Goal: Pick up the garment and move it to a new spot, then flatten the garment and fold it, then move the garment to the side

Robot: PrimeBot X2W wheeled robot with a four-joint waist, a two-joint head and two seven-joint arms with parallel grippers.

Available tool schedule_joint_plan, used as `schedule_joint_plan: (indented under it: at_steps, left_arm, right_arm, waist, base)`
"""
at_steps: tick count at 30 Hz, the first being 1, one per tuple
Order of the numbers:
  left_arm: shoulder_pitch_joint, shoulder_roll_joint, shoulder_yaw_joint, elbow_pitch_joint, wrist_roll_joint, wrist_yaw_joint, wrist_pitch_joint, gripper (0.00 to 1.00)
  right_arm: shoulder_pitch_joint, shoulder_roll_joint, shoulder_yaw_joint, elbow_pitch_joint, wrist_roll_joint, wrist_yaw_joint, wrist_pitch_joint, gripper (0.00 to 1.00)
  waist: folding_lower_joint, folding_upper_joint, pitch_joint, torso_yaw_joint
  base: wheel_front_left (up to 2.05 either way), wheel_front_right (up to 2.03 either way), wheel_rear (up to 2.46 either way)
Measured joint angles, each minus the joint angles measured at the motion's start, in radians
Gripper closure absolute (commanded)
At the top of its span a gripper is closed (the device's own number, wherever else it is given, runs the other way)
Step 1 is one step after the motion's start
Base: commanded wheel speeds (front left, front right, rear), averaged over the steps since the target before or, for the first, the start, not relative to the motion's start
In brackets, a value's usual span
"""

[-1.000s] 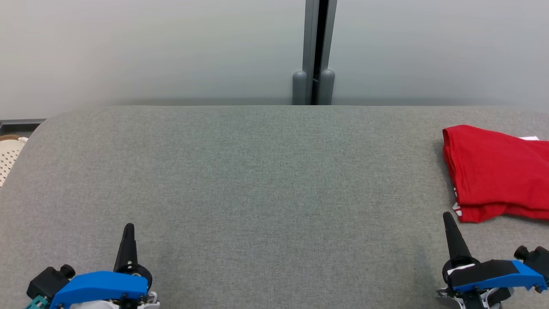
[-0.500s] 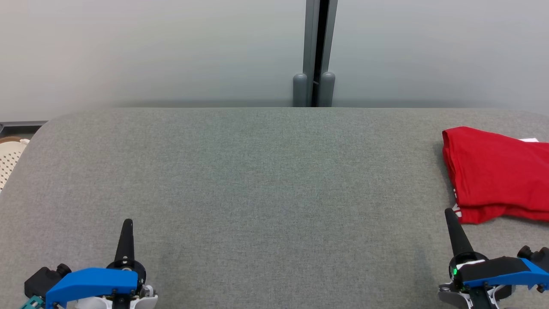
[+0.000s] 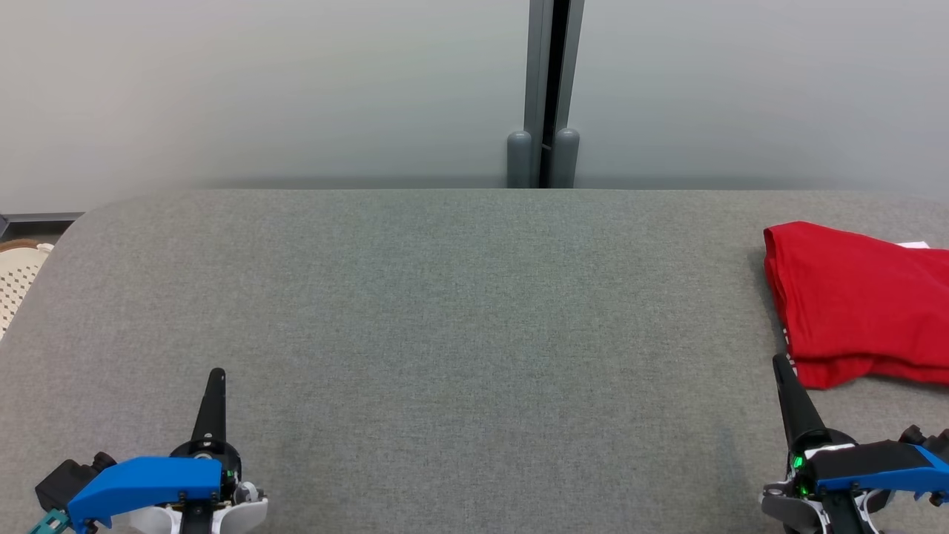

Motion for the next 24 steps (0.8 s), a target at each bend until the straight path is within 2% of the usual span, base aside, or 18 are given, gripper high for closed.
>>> schedule_joint_plan:
  at_steps: [24]
  left_arm:
    - [-0.02, -0.006, 0.034, -0.012, -0.165, -0.013, 0.048, 1.0]
  right_arm:
    - [-0.006, 0.0, -0.015, -0.02, 0.189, 0.0, 0.049, 1.0]
  waist:
    - [0.0, 0.0, -0.012, 0.002]
  base:
    - [0.0, 0.0, 0.0]
